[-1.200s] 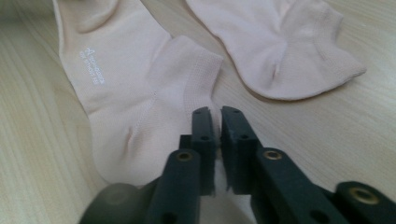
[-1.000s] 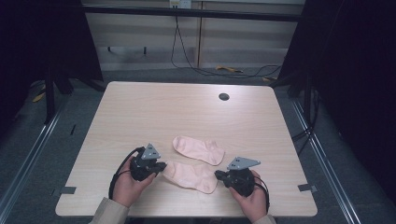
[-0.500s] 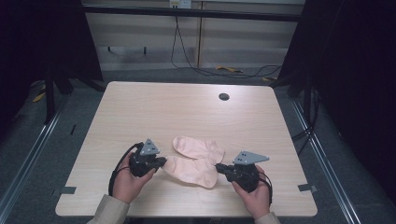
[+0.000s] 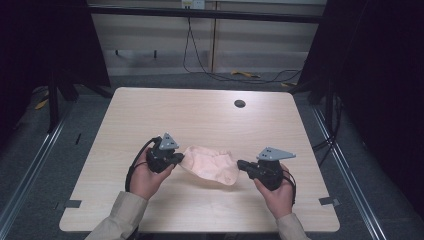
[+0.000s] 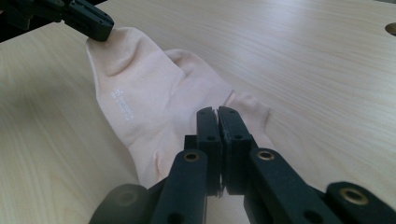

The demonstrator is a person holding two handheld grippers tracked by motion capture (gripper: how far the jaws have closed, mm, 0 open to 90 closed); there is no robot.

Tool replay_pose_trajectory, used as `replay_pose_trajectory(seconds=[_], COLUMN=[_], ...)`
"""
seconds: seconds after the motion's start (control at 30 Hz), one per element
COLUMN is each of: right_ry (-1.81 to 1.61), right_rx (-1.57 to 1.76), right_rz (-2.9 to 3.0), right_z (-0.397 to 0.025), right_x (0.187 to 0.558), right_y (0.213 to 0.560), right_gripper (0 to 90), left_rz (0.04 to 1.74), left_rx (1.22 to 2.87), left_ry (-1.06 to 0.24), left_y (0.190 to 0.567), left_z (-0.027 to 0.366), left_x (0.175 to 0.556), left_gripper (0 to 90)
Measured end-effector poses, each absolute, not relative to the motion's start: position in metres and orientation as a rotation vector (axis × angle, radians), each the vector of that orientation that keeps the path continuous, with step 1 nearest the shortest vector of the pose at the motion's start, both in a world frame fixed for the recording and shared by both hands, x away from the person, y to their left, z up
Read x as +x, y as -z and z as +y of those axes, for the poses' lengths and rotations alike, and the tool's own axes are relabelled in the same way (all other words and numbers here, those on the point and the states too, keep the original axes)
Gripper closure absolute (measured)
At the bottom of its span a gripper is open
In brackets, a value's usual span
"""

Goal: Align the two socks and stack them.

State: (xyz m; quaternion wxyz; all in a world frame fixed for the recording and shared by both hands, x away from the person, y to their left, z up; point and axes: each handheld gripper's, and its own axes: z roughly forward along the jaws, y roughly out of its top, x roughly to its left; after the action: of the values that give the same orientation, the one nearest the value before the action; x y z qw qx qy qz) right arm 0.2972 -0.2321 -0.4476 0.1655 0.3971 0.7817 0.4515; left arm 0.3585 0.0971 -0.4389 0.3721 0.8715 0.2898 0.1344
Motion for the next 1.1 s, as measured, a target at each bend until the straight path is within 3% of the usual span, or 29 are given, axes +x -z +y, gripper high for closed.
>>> replay_pose_trajectory(seconds=[0.37,1.1], right_ry=[-1.202,-1.208], right_rx=[1.144,1.232], right_rz=[2.237,2.242], right_z=[-0.235,-0.238], right_x=[0.324,0.338], right_y=[0.444,0.469], right_gripper=[88.1,88.0], left_rz=[0.770,0.789], left_rx=[2.267,2.281], left_ry=[-0.353,-0.357], left_y=[0.446,0.447], left_z=[0.080,0.078], left_x=[0.385,0.401], left_gripper=[87.3,87.2])
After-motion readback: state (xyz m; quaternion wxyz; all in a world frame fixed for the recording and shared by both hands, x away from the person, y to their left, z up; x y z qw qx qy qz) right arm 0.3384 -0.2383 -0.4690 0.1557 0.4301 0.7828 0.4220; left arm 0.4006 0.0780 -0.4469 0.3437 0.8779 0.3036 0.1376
